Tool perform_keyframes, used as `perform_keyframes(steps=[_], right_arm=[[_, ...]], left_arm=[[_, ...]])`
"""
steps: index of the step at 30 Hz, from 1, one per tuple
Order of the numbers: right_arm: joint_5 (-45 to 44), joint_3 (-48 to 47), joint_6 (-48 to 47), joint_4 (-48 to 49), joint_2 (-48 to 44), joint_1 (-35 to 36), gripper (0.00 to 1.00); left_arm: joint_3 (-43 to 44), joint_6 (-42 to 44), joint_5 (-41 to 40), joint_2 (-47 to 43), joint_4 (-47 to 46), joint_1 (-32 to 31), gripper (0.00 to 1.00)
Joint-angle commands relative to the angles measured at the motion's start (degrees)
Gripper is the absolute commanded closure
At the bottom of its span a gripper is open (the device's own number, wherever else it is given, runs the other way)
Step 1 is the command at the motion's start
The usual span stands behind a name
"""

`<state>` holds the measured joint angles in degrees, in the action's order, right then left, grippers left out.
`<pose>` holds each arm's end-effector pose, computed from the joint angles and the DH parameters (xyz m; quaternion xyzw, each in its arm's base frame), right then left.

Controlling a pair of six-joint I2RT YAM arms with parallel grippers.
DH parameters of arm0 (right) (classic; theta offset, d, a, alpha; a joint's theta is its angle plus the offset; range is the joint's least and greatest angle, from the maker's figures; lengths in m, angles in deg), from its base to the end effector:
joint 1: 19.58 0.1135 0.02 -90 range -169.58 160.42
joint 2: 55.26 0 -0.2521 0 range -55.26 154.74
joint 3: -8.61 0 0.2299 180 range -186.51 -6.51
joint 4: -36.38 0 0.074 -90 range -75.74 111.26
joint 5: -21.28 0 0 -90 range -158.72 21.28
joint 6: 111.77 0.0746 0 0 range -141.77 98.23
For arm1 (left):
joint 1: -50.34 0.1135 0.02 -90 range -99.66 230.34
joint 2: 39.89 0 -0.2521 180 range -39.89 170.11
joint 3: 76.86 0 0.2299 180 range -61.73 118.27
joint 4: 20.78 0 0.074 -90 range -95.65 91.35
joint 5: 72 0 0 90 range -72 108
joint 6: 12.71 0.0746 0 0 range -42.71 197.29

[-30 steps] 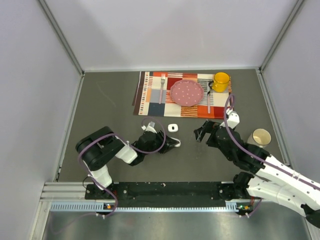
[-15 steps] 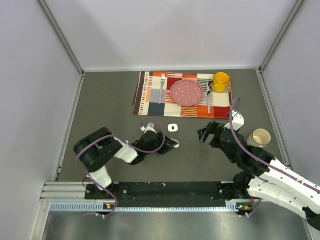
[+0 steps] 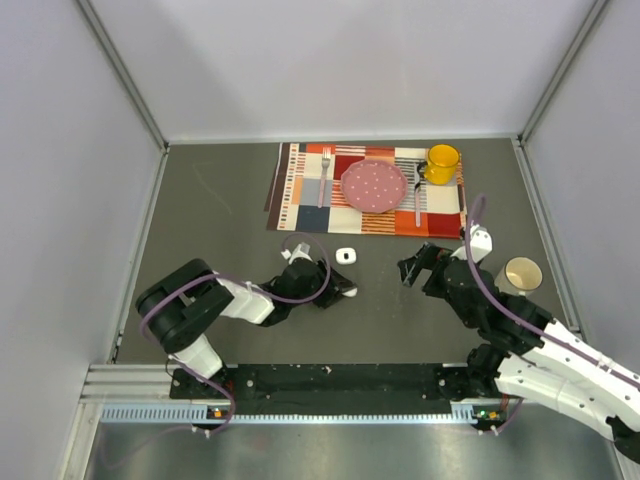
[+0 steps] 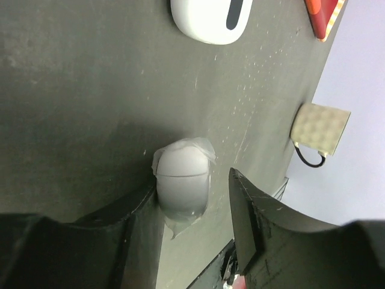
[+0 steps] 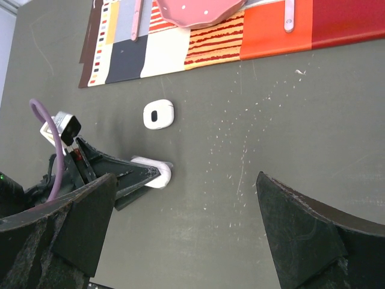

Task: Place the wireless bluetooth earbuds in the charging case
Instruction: Place the charging case with the earbuds at the center of the board, then reset both arms

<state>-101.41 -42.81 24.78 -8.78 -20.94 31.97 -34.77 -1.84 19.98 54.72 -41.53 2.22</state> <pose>0.1262 0.0942 0.2589 0.1088 0.8283 0.2148 0.5059 0.2027 -0.2299 0.1041 -0.2254 0.8440 -0.4426 0.2026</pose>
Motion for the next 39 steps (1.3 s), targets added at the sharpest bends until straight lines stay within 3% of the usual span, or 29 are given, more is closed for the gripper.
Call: perform_keyframes(steps=[1,9,18,26,32,33,34,35,36,39], right_arm=[[-0.4,0.2,-0.1,-0.1,-1.4,-0.6,0.01],[-0.2,0.9,1.3,-0.5,-1.8,-0.6,0.01],[-0.2,0.8,1.4,-0.5,-1.2,-0.6,0.01],[-0.2,0.1,0.2,-0.5,1.3,-0.6,0.01],[-1.8,-2.5,-13.5,-0.3,7.8,-2.7,0.01],[0.3,-3.0,-14.7,-0.3,9.1,-4.9,0.01],[1.8,-3.5,-16.0,-0.3,10.2,-6.5,0.01],[3.0,-4.7,-17.6,-0.3,12.9,-8.0,0.01],[5.2,-5.2,-18.0,-0.4,14.0,-9.5,0.01],[13.1,-7.1,-18.5,0.2,18.0,-17.2,0.01]], left_arm=[[-0.8,2.4,-3.3,-2.0,8.1,-0.2,0.49],[-3.7,4.2,-5.8,-7.1,11.9,-0.2,0.48],[-0.7,12.8,-15.7,-18.5,29.0,-0.2,0.48],[-3.1,24.2,-30.2,-40.9,37.3,-0.2,0.48],[-5.2,34.6,-36.9,-59.3,41.1,-0.2,0.48],[-5.9,35.8,-38.0,-61.5,40.9,-0.2,0.38],[-7.3,36.8,-40.3,-65.4,40.6,-0.2,0.20],[-7.6,36.9,-41.2,-67.3,41.2,-0.1,0.07],[-8.0,37.8,-41.6,-69.1,41.8,-0.1,0.01],[-8.2,38.9,-42.6,-74.9,44.6,-0.1,0.01]])
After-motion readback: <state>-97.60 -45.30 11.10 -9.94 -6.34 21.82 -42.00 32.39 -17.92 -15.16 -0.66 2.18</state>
